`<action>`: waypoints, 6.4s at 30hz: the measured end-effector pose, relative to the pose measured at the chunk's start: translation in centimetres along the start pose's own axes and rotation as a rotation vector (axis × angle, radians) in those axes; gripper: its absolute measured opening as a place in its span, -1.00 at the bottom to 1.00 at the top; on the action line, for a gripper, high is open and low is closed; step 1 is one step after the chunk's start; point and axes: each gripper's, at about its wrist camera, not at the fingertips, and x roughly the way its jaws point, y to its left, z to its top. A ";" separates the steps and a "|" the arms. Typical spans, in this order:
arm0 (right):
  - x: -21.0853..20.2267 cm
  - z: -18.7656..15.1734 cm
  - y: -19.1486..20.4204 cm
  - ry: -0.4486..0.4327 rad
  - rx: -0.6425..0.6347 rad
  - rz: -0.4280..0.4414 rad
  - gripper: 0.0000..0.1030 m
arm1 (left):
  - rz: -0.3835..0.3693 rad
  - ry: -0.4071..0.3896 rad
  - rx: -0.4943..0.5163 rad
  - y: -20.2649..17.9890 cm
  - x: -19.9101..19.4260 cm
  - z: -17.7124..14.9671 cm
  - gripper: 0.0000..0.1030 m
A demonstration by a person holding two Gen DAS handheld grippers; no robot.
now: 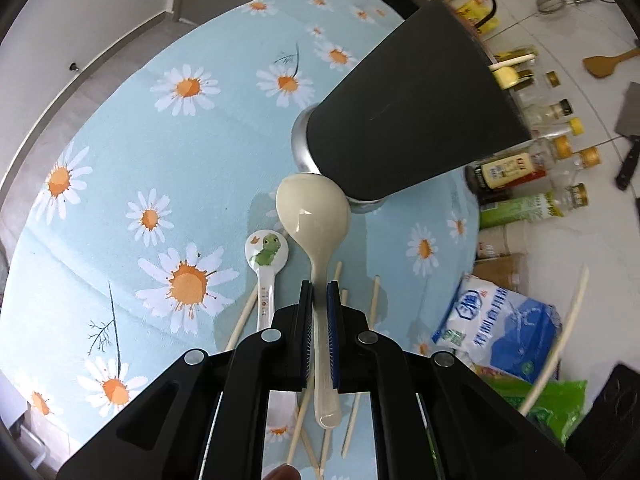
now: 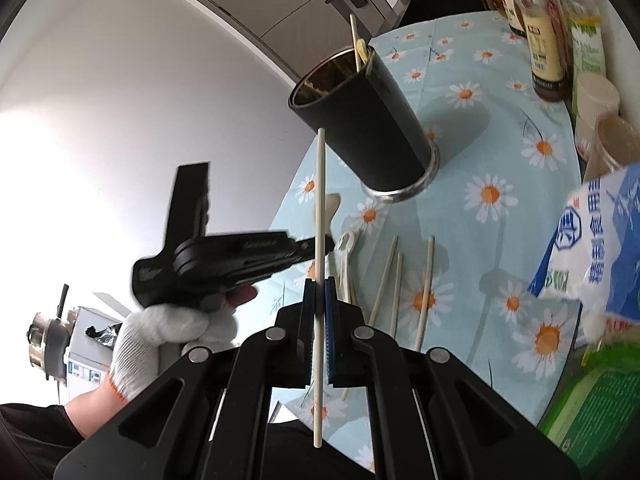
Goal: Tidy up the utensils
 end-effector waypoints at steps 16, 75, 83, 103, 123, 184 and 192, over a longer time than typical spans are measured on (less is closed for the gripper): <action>2.5 4.1 2.8 -0.080 0.012 -0.125 -0.89 | -0.149 -0.109 0.200 -0.5 -6.9 1.9 -0.88; 3.9 16.0 2.1 -0.731 -0.138 -0.192 -0.89 | -0.316 -0.510 0.821 -10.3 -7.4 11.1 -0.87; 5.7 15.3 1.2 -0.675 -0.110 -0.199 -0.89 | -0.273 -0.450 0.814 -9.2 -5.1 11.0 -0.86; 5.8 13.6 1.5 -0.623 -0.047 -0.188 -0.41 | -0.305 -0.461 0.755 -6.9 -7.5 9.7 -0.86; -0.1 8.7 5.7 -0.540 -0.092 -0.234 -0.20 | -0.293 -0.481 0.754 -5.3 -12.4 5.0 -0.45; 21.7 0.5 1.9 0.673 0.006 -0.319 -0.72 | -0.141 -0.074 0.567 8.5 -4.6 -6.4 -0.45; 22.3 0.1 2.7 0.650 0.021 -0.321 -0.87 | -0.123 -0.032 0.569 8.6 -3.9 -6.5 -0.45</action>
